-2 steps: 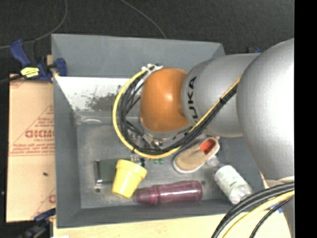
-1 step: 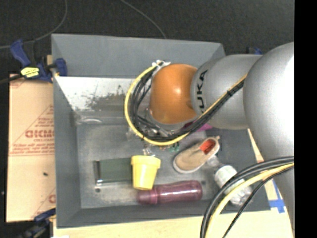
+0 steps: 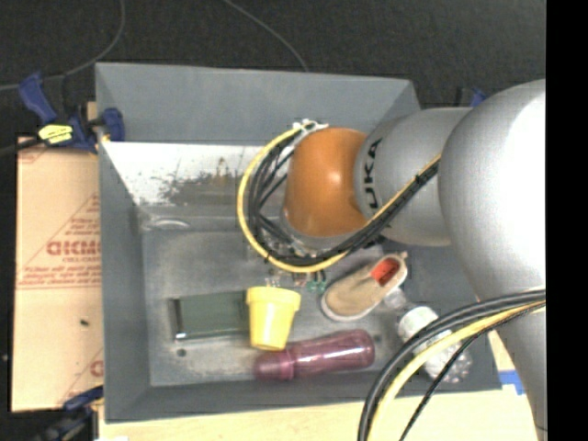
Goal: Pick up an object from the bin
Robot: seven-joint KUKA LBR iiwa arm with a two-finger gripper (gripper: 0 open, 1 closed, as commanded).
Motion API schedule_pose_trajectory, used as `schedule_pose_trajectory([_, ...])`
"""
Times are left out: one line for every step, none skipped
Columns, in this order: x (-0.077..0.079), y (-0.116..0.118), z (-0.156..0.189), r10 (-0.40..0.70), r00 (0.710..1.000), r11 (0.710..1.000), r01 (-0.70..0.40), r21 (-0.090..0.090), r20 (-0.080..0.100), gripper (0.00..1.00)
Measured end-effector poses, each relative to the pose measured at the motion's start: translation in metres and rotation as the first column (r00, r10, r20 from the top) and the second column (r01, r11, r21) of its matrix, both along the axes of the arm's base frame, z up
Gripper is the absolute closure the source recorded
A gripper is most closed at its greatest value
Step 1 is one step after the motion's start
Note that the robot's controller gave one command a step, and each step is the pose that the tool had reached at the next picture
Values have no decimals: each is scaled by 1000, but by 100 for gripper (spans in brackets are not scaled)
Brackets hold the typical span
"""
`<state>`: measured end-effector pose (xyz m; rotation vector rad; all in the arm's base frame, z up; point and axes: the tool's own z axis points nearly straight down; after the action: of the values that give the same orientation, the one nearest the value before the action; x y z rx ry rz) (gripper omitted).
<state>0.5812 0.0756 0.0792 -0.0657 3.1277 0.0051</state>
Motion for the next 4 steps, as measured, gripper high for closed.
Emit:
schedule_pose_trajectory([-30, -19, -7, 181, 984, 984, -181, -3, 2, 0])
schedule_pose_trajectory([-44, -44, -2, 91, 995, 996, -91, 0, 38, 0])
schedule_pose_trajectory([-63, -32, 73, 175, 985, 985, -175, -2, -1, 0])
schedule_pose_trajectory([-66, -25, 114, 211, 977, 977, -211, -3, 6, 0])
